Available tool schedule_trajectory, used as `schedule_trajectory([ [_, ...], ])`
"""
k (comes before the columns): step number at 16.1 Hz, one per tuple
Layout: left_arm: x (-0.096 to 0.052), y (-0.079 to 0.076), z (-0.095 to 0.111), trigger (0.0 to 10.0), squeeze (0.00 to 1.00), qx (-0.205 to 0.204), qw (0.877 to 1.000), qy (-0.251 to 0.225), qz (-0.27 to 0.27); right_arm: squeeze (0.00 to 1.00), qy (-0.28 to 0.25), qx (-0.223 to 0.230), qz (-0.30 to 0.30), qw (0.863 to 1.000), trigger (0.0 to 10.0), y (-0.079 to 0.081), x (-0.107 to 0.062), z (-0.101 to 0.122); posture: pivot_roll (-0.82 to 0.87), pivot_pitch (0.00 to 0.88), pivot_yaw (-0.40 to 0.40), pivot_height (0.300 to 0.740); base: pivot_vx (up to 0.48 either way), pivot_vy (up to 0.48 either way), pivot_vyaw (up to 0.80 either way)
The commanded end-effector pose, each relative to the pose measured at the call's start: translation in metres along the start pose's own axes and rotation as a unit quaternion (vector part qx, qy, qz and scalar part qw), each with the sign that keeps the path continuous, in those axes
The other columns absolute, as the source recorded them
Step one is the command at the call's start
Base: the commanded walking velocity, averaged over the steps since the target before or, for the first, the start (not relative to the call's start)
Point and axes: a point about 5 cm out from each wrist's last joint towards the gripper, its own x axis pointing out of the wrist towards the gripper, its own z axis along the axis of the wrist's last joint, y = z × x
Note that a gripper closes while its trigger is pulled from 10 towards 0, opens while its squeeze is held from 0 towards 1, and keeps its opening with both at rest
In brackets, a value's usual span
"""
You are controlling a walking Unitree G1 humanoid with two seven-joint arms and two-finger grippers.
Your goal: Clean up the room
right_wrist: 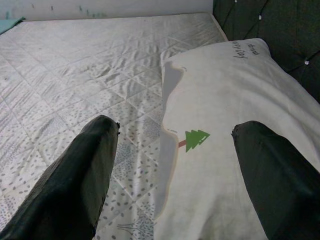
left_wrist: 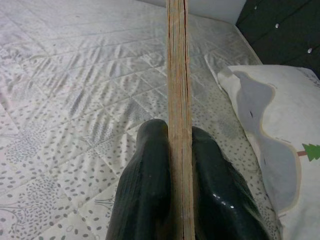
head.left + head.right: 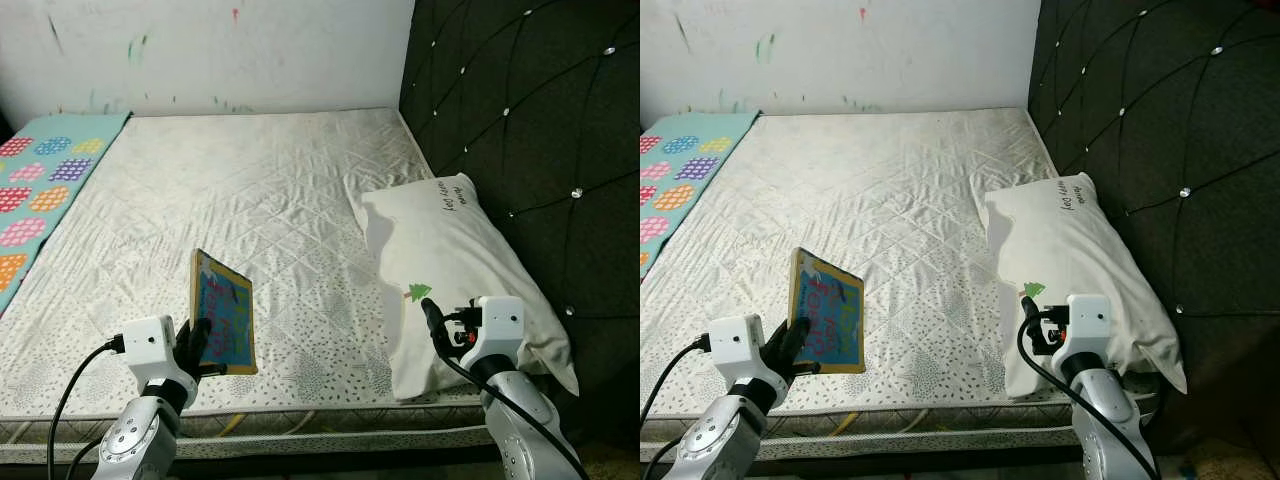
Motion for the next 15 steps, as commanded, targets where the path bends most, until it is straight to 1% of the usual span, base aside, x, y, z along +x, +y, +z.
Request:
schedule_trajectory([
  [1,0.0028,-0.0021,0.0143,10.0,0.00,0.014,1.000,-0.027,-0.005,0.00,-0.009,0.000,0.007,1.000,10.0,0.0039,0.0010,0.0044,-0.06,0.020,0.051,0.740,0.000,0.000,0.00],
  [15,0.0058,-0.0037,0.0125,10.0,0.00,0.010,1.000,-0.027,-0.006,0.00,-0.013,-0.003,0.012,1.000,10.0,0.0047,0.0047,0.0064,-0.06,0.000,0.048,0.740,0.000,0.000,0.00],
])
